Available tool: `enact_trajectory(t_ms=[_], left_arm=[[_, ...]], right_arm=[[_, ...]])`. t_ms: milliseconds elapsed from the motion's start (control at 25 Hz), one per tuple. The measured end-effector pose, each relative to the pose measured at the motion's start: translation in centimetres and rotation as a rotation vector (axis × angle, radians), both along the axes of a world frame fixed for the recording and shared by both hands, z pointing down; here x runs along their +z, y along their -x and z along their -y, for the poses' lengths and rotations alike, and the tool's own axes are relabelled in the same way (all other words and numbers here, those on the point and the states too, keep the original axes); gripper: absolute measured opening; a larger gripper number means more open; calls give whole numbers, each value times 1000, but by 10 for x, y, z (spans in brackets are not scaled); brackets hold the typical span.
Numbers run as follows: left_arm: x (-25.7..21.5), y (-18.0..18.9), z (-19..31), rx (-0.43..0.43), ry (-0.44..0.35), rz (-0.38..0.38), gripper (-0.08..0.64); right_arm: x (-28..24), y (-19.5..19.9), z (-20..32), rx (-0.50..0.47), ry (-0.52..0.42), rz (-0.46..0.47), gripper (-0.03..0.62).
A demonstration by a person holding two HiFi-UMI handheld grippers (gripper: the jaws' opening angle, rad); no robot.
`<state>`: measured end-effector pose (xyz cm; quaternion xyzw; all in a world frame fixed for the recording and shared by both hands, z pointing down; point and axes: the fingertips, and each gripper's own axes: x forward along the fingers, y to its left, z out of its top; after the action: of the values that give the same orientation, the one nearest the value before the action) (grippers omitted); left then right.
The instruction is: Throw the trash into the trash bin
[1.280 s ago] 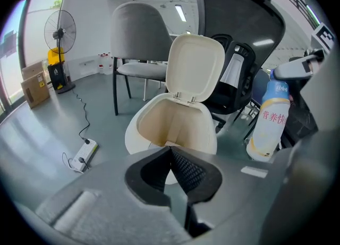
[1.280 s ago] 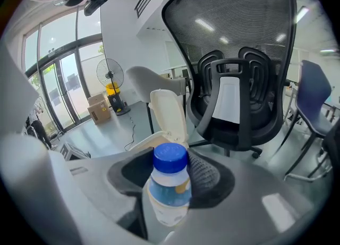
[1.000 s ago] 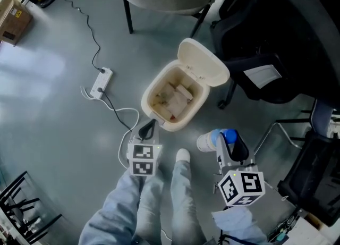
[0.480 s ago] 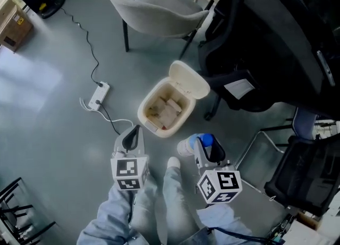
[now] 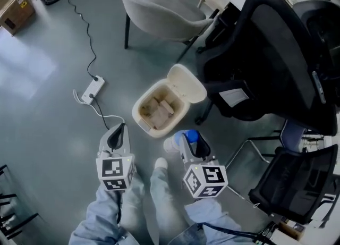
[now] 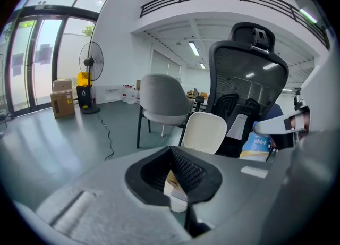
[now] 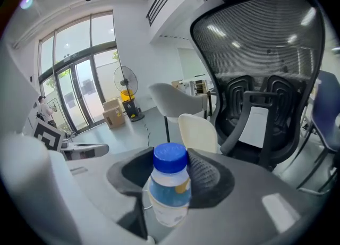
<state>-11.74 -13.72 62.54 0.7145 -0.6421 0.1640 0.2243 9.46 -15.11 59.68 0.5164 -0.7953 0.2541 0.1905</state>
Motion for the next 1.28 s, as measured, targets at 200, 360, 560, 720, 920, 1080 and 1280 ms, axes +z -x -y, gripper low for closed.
enact_trajectory(t_ms=[200, 360, 560, 720, 920, 1080, 1280], left_arm=[[5, 12, -8, -31, 13, 5, 9], [10, 23, -10, -63, 24, 5, 9], [20, 43, -14, -107, 44, 14, 9], [32, 59, -16, -145, 73, 24, 10], [42, 72, -23, -185, 100, 21, 9], [45, 79, -27, -204, 84, 24, 9], [53, 84, -32, -221, 109, 18, 11]], right_arm=[[7, 16, 26, -30, -9, 0, 196], [19, 29, 49, -55, -10, -10, 196], [50, 45, 73, -74, 11, -28, 196], [74, 57, 91, -83, 21, -48, 196], [122, 64, 108, -98, 45, -108, 196], [155, 68, 122, -97, 62, -113, 196], [175, 71, 126, -102, 92, -132, 196]])
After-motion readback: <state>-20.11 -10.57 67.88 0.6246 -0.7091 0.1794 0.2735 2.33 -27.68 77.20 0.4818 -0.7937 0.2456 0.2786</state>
